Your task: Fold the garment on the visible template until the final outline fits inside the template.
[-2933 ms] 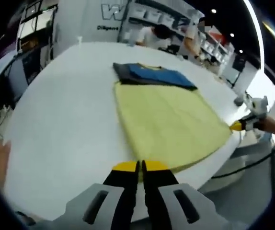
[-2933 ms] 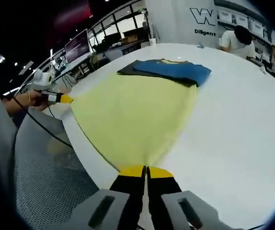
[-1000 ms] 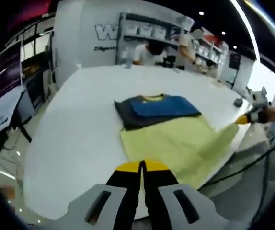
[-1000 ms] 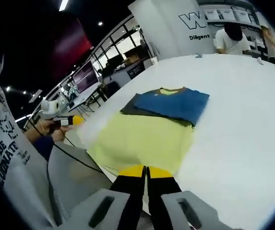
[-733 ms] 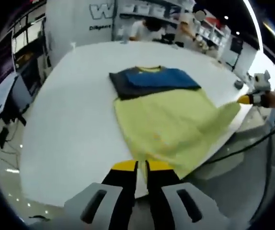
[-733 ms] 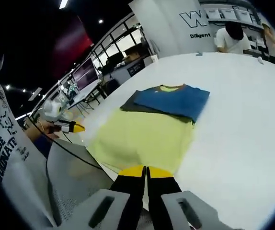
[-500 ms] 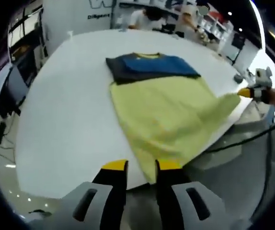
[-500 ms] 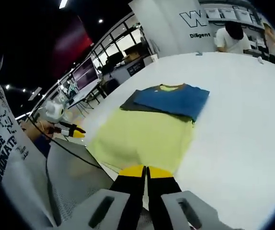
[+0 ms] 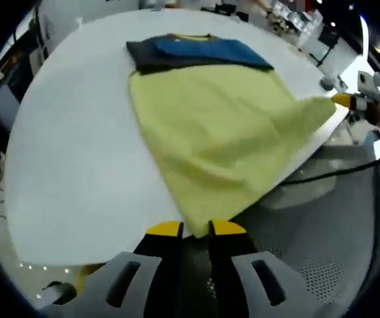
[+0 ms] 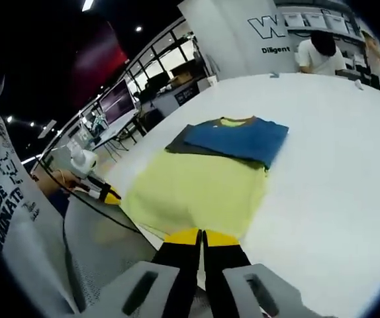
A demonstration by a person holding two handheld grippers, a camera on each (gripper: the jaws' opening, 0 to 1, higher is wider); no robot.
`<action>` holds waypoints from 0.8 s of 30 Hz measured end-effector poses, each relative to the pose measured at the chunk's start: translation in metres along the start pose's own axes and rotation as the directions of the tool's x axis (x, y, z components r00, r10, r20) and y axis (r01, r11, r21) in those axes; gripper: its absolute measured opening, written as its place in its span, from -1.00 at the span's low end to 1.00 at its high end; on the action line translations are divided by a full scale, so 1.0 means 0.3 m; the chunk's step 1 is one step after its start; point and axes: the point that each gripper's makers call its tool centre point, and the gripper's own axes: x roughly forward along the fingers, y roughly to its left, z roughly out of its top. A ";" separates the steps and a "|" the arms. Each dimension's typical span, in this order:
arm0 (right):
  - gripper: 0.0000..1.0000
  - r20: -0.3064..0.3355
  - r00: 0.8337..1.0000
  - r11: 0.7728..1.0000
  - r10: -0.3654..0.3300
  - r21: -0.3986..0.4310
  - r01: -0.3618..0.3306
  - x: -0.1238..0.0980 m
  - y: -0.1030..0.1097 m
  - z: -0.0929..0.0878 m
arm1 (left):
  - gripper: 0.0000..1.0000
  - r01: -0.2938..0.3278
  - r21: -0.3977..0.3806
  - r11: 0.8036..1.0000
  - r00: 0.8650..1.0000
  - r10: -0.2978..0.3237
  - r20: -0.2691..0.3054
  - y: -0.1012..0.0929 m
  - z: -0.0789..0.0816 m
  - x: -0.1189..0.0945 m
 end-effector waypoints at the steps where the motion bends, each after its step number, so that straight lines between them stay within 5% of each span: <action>1: -1.00 -0.001 1.000 1.000 0.000 -0.001 0.000 0.000 0.000 0.000 | -0.74 -0.001 -0.001 1.000 1.000 0.001 -0.003 -0.001 -0.002 0.001; 18: -1.00 -0.011 1.000 1.000 -0.004 -0.022 0.004 0.004 0.002 0.015 | -0.90 -0.044 -0.001 0.999 0.999 0.044 0.013 0.000 -0.003 0.006; 21: -1.00 -0.007 1.000 1.000 -0.006 -0.021 0.006 -0.001 0.001 0.017 | -0.92 -0.047 -0.030 0.998 0.995 0.050 0.081 0.010 0.020 0.001; 24: -1.00 0.008 1.000 1.000 -0.008 -0.016 0.008 -0.008 0.000 0.032 | -0.92 -0.002 -0.107 0.994 0.976 0.026 0.216 0.015 0.086 -0.044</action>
